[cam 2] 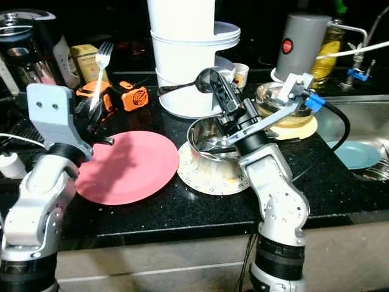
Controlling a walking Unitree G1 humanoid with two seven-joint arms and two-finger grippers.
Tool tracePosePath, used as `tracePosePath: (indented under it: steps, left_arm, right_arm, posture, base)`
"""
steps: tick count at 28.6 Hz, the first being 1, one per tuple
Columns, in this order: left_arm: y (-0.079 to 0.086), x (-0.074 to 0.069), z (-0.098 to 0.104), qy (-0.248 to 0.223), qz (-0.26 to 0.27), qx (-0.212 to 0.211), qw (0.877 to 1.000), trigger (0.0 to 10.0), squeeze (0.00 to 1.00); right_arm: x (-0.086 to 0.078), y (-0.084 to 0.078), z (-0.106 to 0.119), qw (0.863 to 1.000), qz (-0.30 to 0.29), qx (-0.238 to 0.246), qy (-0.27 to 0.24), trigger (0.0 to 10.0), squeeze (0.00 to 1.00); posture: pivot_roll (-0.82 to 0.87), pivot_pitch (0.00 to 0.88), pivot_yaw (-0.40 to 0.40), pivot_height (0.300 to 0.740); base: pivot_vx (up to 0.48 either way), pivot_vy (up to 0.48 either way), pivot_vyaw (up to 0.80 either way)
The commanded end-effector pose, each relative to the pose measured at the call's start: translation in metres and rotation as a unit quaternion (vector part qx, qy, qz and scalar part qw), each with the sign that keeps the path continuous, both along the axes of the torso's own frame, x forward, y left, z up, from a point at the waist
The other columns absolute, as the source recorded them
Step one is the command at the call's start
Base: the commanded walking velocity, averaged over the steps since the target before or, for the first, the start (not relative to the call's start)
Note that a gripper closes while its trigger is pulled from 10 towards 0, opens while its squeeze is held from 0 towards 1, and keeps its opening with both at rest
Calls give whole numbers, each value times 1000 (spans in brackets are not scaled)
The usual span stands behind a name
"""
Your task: Kitchen organization
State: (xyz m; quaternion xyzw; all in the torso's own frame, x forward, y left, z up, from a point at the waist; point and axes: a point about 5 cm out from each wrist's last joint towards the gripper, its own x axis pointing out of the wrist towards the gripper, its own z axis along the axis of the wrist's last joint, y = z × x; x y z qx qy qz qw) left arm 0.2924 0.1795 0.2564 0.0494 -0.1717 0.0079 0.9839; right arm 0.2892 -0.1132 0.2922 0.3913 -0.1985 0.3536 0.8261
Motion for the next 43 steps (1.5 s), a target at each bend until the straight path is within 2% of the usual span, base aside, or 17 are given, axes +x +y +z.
tracePosePath:
  steps: [1,19,23,43]
  left_arm:
    - [-6,0,1,-5,-11,7,1000,10000,0]
    - [-8,0,2,-8,-17,7,1000,10000,0]
    - [-10,0,2,-7,-19,6,1000,10000,0]
    - [-14,3,1,-7,-28,3,1000,10000,0]
  right_arm:
    - [-2,-3,5,1000,2,10,-13,10000,0]
    - [-1,-2,9,1000,7,6,-20,10000,0]
    - [2,1,5,999,-7,-30,-10,10000,0]
    - [3,13,-2,995,-17,-101,-13,10000,0]
  posture:
    - [8,0,-1,740]
    - [10,0,-5,740]
    - [8,0,-4,740]
    - [4,0,-4,740]
  base:
    - [0,-412,0]
    - [0,-447,0]
    - [0,-456,0]
    - [0,-452,0]
